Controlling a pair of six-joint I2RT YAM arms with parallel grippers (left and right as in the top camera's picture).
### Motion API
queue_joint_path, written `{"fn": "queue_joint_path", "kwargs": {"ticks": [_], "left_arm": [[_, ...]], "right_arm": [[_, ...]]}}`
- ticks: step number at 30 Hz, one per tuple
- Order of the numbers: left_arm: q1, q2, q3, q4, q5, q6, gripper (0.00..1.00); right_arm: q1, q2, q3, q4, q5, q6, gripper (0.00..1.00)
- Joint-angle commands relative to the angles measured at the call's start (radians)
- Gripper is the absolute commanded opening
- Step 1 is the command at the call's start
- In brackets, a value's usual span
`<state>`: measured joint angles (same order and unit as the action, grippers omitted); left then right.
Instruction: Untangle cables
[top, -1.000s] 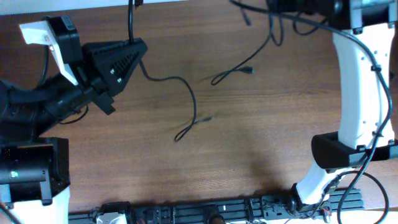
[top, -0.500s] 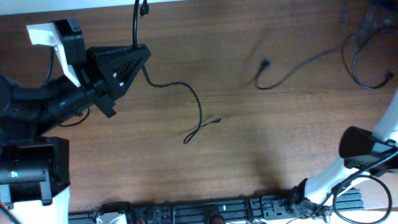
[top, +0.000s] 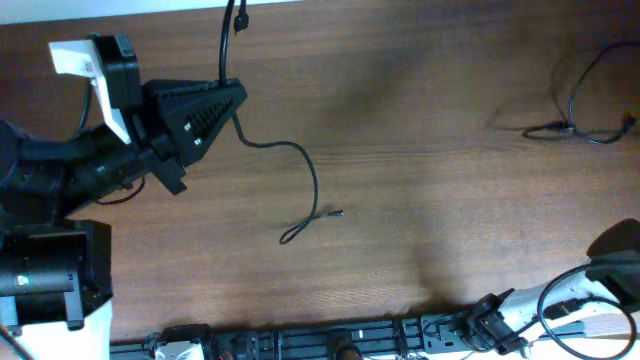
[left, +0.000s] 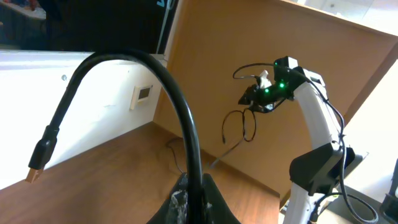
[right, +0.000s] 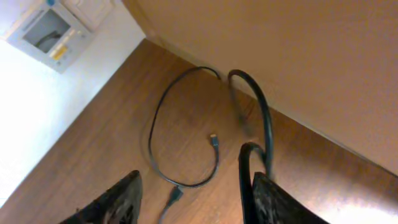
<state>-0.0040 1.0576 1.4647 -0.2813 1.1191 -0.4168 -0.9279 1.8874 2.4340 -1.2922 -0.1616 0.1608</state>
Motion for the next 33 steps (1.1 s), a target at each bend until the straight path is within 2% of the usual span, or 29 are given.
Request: {"fn": "queue_joint_path", "kwargs": {"ticks": [1,10,19,33], "left_arm": [[0.005,-0.004,0.012,0.003,0.019,-0.010,0.05],[0.005,-0.035,0.012,0.005,0.044,-0.009,0.05],[0.005,-0.063,0.012,0.032,0.045,-0.026,0.08],[0.005,-0.063,0.012,0.029,0.064,-0.032,0.08]], "right_arm": [[0.003,0.023,-0.060,0.008,-0.133,0.005,0.60],[0.122,0.023,-0.141,-0.011,-0.142,-0.022,0.65],[0.213,0.023,-0.254,-0.172,-0.046,0.013,0.65],[0.167,-0.033,-0.451,-0.238,-0.025,0.047,0.64]]}}
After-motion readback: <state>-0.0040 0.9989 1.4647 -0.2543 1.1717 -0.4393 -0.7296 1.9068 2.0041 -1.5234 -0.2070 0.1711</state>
